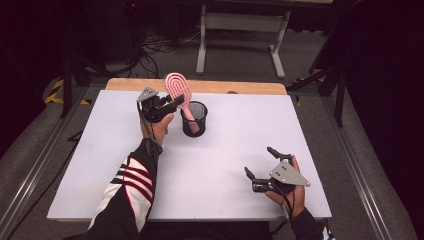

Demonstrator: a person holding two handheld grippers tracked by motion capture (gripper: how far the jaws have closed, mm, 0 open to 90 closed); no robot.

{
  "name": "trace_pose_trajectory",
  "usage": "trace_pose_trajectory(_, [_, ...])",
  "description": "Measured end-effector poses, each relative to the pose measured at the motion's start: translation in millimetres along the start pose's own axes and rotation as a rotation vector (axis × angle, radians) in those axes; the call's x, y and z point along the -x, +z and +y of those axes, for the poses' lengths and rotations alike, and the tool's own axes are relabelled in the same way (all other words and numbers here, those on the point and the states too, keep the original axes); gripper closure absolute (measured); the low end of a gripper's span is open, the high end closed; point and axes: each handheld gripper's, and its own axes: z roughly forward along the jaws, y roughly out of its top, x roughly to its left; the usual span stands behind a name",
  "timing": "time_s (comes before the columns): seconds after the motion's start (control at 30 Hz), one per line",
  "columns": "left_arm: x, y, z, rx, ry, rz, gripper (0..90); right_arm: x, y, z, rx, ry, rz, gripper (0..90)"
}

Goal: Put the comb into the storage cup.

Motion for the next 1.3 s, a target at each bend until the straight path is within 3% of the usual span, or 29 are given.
trace_pose_trajectory(0.3, [-0.6, -2.7, -0.2, -0.020, 0.048, 0.009, 56.6, -0.4, 0.2, 0.0, -0.002, -0.005, 0.002, 5.5])
trace_pose_trajectory(0.97, [2.2, -8.6, 5.7, -0.043, 0.107, 0.036, 48.1, -0.8, 0.5, 0.3, -0.003, -0.009, 0.004, 5.5])
trace_pose_trajectory(1.13, [2.5, -10.9, 7.3, -0.045, 0.123, 0.056, 41.0, -0.9, 0.6, 0.3, -0.004, -0.009, 0.005, 5.5])
trace_pose_trajectory(1.3, [3.2, -13.9, 9.2, -0.047, 0.134, 0.082, 28.2, -1.2, 0.6, 0.4, -0.002, -0.011, 0.004, 5.5])
